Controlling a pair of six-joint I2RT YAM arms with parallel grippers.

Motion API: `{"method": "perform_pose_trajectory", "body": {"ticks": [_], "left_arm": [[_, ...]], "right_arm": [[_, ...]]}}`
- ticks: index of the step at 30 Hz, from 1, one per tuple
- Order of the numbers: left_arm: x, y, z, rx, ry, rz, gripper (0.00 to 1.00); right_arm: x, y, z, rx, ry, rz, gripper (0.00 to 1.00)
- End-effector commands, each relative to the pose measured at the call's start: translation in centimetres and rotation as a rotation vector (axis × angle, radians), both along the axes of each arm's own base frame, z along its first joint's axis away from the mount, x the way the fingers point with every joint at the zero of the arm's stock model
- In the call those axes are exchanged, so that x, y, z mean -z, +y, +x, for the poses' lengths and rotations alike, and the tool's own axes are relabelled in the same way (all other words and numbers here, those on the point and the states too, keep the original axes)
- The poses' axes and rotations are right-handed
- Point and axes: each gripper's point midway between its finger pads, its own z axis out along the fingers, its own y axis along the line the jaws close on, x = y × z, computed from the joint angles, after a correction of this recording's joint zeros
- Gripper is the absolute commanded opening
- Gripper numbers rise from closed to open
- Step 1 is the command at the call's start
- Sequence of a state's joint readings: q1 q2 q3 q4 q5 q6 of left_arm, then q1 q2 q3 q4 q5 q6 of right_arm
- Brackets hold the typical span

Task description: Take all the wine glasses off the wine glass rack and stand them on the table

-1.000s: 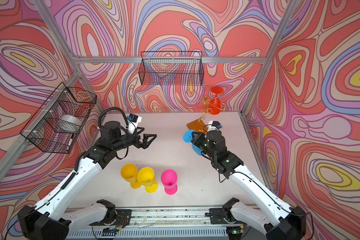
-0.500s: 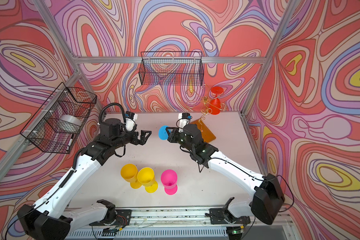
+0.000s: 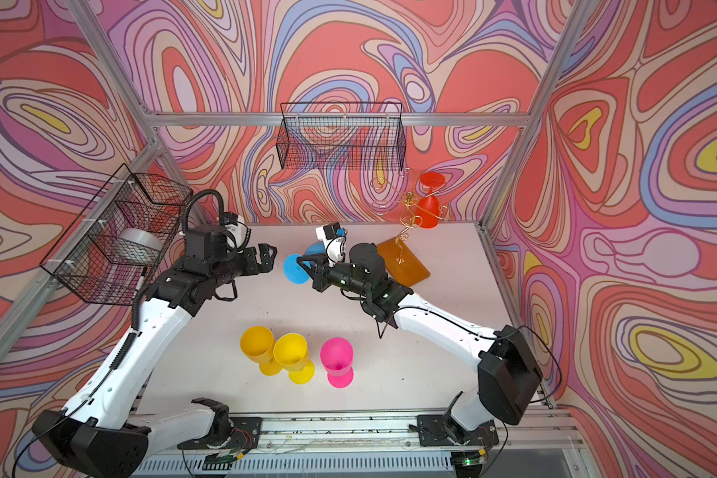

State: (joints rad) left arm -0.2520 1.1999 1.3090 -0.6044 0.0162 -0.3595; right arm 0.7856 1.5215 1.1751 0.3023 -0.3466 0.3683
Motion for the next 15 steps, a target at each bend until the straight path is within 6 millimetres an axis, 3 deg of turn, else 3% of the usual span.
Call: {"method": "perform_pose_trajectory", "body": {"ticks": [1, 10, 15], "left_arm": [[-0.6, 1.0, -2.2, -0.090, 0.083, -0.086, 0.97], [-2.4, 1.1, -4.7, -0.185, 0.189, -0.258, 0.94], [-2.5, -0.1, -5.7, -0.228, 0.315, -0.433, 0.88]], "right_arm": [[-0.5, 1.7, -1.5, -0.088, -0.145, -0.023, 0.00], [0.8, 2.4, -1.7, -0.105, -0.318, -0.064, 0.00], [1.2, 2.3, -1.6, -0.094, -0.417, -0.074, 0.00]]}}
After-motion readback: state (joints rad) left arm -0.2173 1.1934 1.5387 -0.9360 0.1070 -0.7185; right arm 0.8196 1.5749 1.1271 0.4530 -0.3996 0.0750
